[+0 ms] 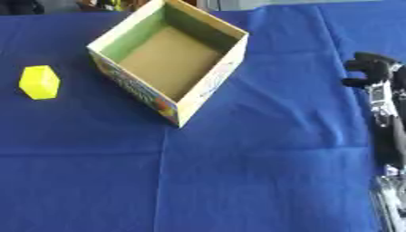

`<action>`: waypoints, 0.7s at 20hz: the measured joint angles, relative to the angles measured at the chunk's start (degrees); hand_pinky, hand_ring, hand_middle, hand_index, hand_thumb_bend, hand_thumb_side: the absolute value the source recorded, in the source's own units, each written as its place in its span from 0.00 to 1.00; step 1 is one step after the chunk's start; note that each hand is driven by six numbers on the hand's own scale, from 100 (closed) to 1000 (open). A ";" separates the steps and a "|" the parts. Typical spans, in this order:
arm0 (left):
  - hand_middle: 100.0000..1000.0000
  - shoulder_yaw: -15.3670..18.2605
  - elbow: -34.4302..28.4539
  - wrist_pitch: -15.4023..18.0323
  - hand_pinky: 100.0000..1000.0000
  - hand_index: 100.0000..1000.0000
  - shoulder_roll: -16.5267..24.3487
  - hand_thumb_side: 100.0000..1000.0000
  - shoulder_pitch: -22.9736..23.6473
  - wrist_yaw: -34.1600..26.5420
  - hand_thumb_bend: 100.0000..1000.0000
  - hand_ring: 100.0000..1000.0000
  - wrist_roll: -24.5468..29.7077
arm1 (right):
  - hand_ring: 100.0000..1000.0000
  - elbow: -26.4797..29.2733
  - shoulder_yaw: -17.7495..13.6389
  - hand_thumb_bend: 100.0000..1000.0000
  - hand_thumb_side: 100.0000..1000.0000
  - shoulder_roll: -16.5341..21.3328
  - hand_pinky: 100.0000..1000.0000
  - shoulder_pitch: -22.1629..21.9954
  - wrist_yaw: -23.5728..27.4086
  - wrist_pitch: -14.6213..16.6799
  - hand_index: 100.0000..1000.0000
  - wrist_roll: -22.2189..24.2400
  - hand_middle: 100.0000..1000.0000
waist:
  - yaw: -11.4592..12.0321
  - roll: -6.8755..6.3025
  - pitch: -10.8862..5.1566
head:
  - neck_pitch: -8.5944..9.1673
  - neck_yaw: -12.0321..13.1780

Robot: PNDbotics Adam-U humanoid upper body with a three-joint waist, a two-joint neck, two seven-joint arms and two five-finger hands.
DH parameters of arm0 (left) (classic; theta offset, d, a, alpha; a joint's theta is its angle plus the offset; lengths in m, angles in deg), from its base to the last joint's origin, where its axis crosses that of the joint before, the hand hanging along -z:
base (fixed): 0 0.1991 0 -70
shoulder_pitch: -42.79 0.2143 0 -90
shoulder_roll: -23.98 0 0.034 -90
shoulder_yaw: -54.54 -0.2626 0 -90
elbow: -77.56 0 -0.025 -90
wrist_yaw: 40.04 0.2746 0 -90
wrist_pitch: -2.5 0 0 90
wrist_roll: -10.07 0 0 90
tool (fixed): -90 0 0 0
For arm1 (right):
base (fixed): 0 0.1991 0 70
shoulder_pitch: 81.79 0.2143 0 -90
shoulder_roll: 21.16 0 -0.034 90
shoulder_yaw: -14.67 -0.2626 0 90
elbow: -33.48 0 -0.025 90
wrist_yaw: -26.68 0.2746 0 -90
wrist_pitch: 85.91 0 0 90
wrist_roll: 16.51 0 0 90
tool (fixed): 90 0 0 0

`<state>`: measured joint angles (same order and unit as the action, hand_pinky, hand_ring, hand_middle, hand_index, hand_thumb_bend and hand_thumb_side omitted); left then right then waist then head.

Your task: Pick up objects on the table and place them in the box.

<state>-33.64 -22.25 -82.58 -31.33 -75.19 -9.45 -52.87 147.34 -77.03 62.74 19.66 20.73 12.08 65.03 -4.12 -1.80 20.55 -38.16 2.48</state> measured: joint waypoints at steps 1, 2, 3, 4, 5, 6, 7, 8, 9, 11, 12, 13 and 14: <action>0.91 -0.36 1.16 0.66 0.68 1.00 0.42 0.92 -0.90 0.52 0.56 0.86 1.70 | 0.76 0.00 0.05 0.00 0.78 0.01 0.65 -0.13 0.00 -0.03 0.73 0.06 0.58 | 0.00 -0.01 0.00 | 0.01 0.08; 0.91 -0.80 2.28 1.19 0.68 1.00 0.82 0.92 -1.63 0.92 0.56 0.86 3.54 | 0.76 0.00 0.14 0.00 0.78 0.01 0.65 -0.22 0.00 -0.05 0.73 0.12 0.58 | -0.01 -0.02 0.00 | 0.03 0.17; 0.92 -1.18 3.33 1.60 0.71 1.00 1.12 0.94 -2.34 1.27 0.64 0.88 5.39 | 0.76 0.00 0.24 0.00 0.78 0.03 0.65 -0.34 -0.01 -0.07 0.73 0.21 0.58 | -0.01 -0.04 0.00 | 0.04 0.22; 0.93 -1.53 4.26 1.93 0.71 1.00 1.36 0.94 -2.99 1.65 0.67 0.88 7.19 | 0.76 0.00 0.30 0.00 0.78 0.04 0.65 -0.38 -0.01 -0.05 0.73 0.26 0.58 | -0.02 -0.08 0.00 | 0.06 0.26; 0.93 -1.92 5.11 2.21 0.71 1.00 1.60 0.94 -3.71 2.18 0.67 0.88 9.07 | 0.76 0.00 0.31 0.00 0.78 0.06 0.65 -0.39 -0.02 -0.04 0.73 0.31 0.58 | -0.03 -0.11 0.00 | 0.17 0.30; 0.93 -2.23 5.82 2.45 0.73 1.00 1.82 0.97 -4.43 2.71 0.85 0.90 10.79 | 0.76 0.00 0.32 0.00 0.78 0.07 0.65 -0.40 -0.04 -0.03 0.73 0.35 0.58 | -0.03 -0.15 0.00 | 0.27 0.33; 0.93 -2.46 6.44 2.63 0.73 1.00 1.91 0.97 -4.99 3.40 0.86 0.90 12.27 | 0.76 0.00 0.33 0.00 0.78 0.08 0.65 -0.40 -0.05 -0.02 0.73 0.41 0.58 | -0.03 -0.21 0.00 | 0.33 0.33; 0.93 -2.70 7.07 2.76 0.72 1.00 2.08 0.97 -5.57 4.43 0.85 0.90 13.57 | 0.76 0.00 0.34 0.00 0.78 0.12 0.65 -0.42 -0.07 -0.04 0.73 0.49 0.58 | -0.03 -0.26 0.00 | 0.49 0.33; 0.92 -2.94 7.77 2.93 0.72 1.00 2.26 0.96 -6.25 5.52 0.85 0.89 14.66 | 0.76 0.00 0.35 0.00 0.78 0.14 0.65 -0.43 -0.08 -0.08 0.73 0.56 0.58 | -0.03 -0.29 0.00 | 0.53 0.33; 0.93 -3.48 9.49 3.39 0.71 1.00 2.27 0.95 -7.76 7.26 0.83 0.89 16.35 | 0.77 0.00 0.46 0.00 0.78 0.14 0.65 -0.46 -0.22 -0.18 0.73 0.67 0.58 | -0.06 -0.32 0.00 | 0.67 0.32; 0.93 -3.80 10.52 3.70 0.71 1.00 2.26 0.94 -8.46 7.70 0.83 0.90 17.03 | 0.77 0.00 0.53 0.00 0.78 0.14 0.65 -0.55 -0.34 -0.21 0.73 0.69 0.58 | -0.09 -0.35 0.01 | 0.78 0.32; 0.94 -4.15 11.65 4.04 0.70 1.00 2.23 0.93 -9.09 7.89 0.80 0.89 17.68 | 0.77 0.00 0.64 0.00 0.78 0.14 0.65 -0.67 -0.48 -0.23 0.73 0.72 0.58 | -0.14 -0.38 0.03 | 0.91 0.30; 0.94 -4.58 12.89 4.42 0.70 1.00 2.14 0.93 -9.79 7.94 0.80 0.89 18.35 | 0.77 0.00 0.66 0.00 0.78 0.14 0.65 -0.74 -0.57 -0.28 0.73 0.76 0.58 | -0.16 -0.38 0.05 | 1.00 0.28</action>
<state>-38.23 -9.36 -78.16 -29.19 -84.98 -1.51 -34.53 147.34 -76.37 62.88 18.92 20.15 11.80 65.79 -4.27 -2.18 20.60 -37.16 2.76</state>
